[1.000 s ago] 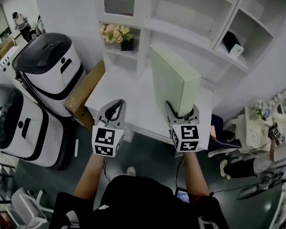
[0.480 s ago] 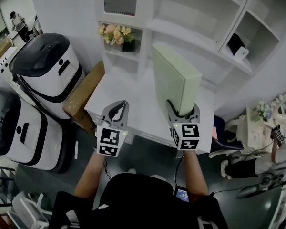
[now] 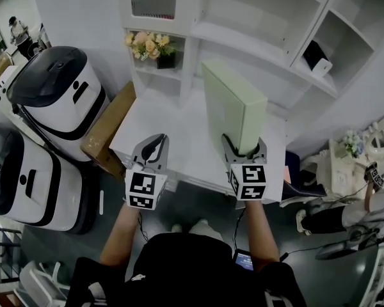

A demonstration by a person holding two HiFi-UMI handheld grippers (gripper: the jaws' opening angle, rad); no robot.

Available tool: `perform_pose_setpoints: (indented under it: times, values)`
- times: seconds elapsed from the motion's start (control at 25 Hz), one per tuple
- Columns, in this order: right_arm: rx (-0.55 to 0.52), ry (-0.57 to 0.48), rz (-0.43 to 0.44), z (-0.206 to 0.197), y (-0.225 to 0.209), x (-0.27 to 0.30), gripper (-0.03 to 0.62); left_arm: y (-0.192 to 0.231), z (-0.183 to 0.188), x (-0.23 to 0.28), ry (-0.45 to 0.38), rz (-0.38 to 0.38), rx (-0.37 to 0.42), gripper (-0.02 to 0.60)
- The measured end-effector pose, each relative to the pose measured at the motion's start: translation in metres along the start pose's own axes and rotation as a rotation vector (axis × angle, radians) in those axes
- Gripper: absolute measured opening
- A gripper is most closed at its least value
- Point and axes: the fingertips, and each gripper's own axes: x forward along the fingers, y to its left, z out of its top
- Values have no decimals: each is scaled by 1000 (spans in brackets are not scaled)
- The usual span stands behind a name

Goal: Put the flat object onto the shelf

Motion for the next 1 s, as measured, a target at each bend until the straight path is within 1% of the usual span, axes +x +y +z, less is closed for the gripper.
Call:
perform_pose_setpoints:
  times: [0.2, 0.36, 0.48, 0.6, 0.84, 0.92, 1.0]
  values:
    - [-1, 15, -17, -3, -10, -1, 285, -4, 10, 9, -51, 6, 16, 15]
    - [-6, 17, -30, -2, -19, -1, 285, -11, 13, 18, -55, -15, 15, 15]
    - [-16, 16, -36, 0, -26, 1, 285, -14, 16, 25, -62, -14, 19, 15]
    - [-25, 13, -40, 4, -34, 3, 285, -16, 18, 33, -51, -9, 30, 15]
    - [-65, 6, -43, 15, -46, 12, 285, -19, 23, 48, -51, -23, 21, 15]
    - [-89, 12, -42, 18, -51, 15, 285, -22, 23, 52, -52, -34, 2, 15]
    - [-120, 15, -41, 24, -55, 17, 285, -27, 26, 55, -56, -55, -53, 15]
